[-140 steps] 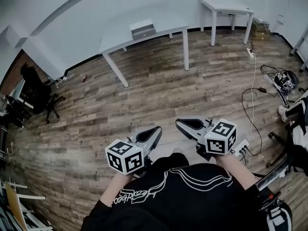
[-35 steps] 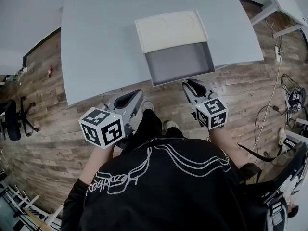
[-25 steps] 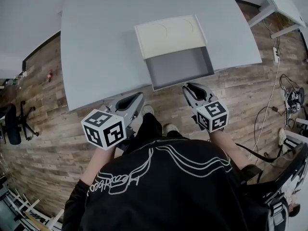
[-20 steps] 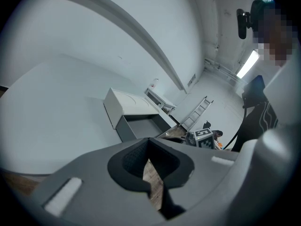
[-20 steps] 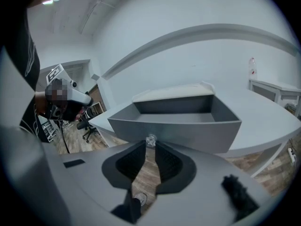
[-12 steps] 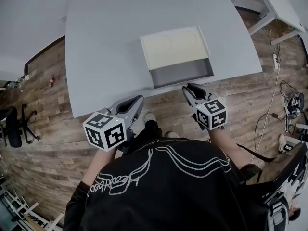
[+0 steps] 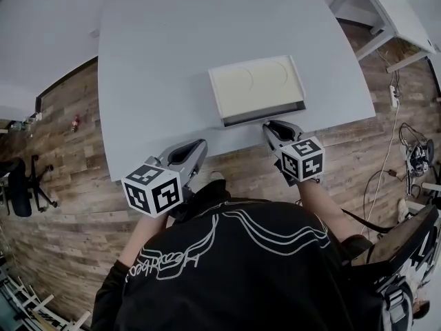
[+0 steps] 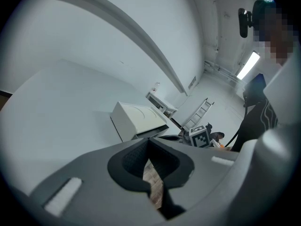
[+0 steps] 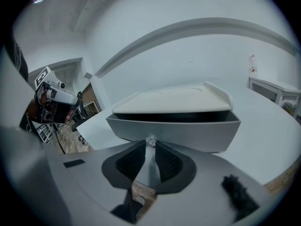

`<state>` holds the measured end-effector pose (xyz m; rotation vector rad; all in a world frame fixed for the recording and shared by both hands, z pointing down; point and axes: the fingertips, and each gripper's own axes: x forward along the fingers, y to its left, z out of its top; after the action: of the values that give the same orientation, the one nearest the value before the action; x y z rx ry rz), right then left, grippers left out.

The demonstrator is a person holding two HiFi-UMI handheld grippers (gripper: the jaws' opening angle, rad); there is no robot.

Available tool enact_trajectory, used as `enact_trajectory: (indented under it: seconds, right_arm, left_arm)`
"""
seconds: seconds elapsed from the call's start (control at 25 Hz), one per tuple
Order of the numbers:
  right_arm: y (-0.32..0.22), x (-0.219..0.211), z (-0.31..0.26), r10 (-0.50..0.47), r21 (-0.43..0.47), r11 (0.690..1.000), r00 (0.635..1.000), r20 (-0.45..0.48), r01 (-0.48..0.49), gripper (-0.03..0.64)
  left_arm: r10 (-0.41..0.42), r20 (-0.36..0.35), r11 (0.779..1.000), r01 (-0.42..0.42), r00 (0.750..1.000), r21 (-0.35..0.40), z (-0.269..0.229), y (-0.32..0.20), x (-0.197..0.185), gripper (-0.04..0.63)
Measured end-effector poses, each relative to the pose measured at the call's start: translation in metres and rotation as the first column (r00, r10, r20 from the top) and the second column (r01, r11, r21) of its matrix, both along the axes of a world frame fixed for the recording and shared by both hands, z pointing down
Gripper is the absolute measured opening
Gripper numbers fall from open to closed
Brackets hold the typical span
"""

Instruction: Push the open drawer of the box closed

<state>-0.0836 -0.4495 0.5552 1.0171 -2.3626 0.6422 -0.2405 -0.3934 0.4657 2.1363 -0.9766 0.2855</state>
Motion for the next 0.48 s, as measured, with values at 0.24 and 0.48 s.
enact_trajectory:
  seconds: [0.24, 0.48]
  right_arm:
    - [-0.019, -0.004, 0.0, 0.012, -0.032, 0.999, 1.0, -0.018, -0.012, 0.071]
    - [-0.026, -0.007, 0.0, 0.005, -0.045, 0.999, 1.0, -0.015, -0.006, 0.072]
  left_arm:
    - [-0.004, 0.004, 1.0, 0.004, 1.0, 0.003, -0.011, -0.006, -0.006, 0.005]
    - [-0.015, 0.008, 1.0, 0.015, 1.0, 0.003, -0.02, -0.008, -0.011, 0.005]
